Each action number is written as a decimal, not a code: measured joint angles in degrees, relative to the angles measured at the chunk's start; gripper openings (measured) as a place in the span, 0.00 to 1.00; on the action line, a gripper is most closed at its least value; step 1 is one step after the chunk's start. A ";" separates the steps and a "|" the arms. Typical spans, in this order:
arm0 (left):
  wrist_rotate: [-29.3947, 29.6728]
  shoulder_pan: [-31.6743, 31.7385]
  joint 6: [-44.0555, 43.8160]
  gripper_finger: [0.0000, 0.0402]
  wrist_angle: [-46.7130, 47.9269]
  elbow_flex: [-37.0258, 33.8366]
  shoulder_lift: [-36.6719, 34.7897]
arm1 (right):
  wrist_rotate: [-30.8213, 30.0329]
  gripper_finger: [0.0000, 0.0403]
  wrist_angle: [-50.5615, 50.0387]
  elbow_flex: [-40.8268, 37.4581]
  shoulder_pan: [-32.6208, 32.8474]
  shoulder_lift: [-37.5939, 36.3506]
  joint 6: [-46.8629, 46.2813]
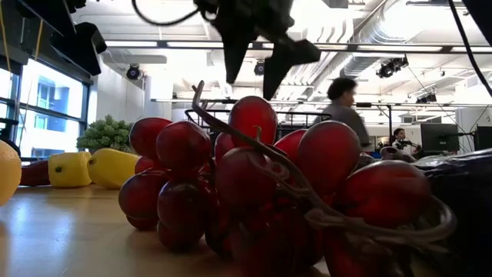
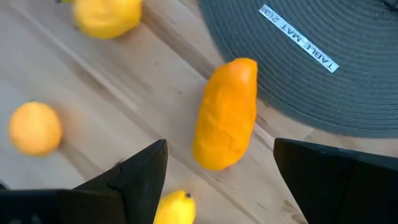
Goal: Build produce basket
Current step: Put the yellow mango into the black wire basket
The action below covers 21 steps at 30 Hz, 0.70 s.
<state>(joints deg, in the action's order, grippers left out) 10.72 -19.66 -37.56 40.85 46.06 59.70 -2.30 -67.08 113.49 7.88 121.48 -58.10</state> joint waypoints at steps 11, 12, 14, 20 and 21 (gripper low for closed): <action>-0.02 0.00 0.17 0.78 0.01 0.00 0.00 | 2.02 0.68 0.03 0.00 0.00 7.06 -1.91; -0.02 0.00 0.17 0.78 0.00 0.00 0.00 | 2.02 0.68 0.08 0.00 -0.11 7.50 -2.22; -0.02 0.00 0.17 0.78 0.01 0.00 0.00 | 1.96 0.68 0.40 0.00 -0.32 8.17 -2.33; -0.02 0.02 0.20 0.78 0.03 0.00 0.02 | 1.43 0.68 1.36 0.00 -0.55 10.27 -2.06; -0.04 0.02 0.20 0.78 0.10 -0.02 0.02 | 1.46 0.68 1.23 0.00 -0.52 10.75 -2.04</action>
<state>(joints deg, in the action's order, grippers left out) 10.68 -19.64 -37.36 40.95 46.05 59.72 -0.84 -65.84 113.49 7.35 132.22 -60.14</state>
